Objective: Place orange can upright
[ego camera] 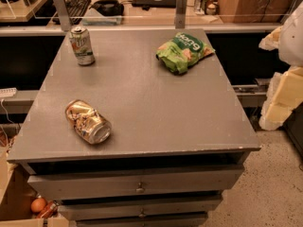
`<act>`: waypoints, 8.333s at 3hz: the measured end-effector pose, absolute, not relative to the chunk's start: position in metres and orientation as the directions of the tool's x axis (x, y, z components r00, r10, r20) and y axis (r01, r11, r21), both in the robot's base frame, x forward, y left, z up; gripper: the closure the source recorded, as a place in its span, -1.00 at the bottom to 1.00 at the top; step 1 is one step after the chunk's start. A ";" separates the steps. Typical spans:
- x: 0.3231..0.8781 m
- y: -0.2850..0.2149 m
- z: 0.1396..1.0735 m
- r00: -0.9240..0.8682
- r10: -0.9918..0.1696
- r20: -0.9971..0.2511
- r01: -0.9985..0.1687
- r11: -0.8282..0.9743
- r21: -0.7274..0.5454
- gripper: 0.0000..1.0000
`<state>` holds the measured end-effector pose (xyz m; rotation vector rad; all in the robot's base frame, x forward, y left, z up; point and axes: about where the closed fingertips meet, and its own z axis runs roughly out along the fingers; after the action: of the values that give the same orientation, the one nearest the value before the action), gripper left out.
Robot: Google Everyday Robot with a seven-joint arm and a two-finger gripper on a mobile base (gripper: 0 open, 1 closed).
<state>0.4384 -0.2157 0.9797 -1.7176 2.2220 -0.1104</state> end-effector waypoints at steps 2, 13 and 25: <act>0.456 -0.175 0.974 -0.167 -0.952 -0.257 -0.942 0.231 -0.244 -1.00; 0.511 0.173 0.844 -0.457 -0.820 -0.344 -0.873 0.487 -0.002 -0.95; 0.558 0.125 0.922 0.160 -0.335 -0.928 -0.947 0.213 -0.240 1.00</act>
Offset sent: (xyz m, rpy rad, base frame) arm 0.0420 0.0969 -0.0170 0.1195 0.0279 0.1344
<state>0.5575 0.1249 0.9225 -1.3286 1.3844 0.7019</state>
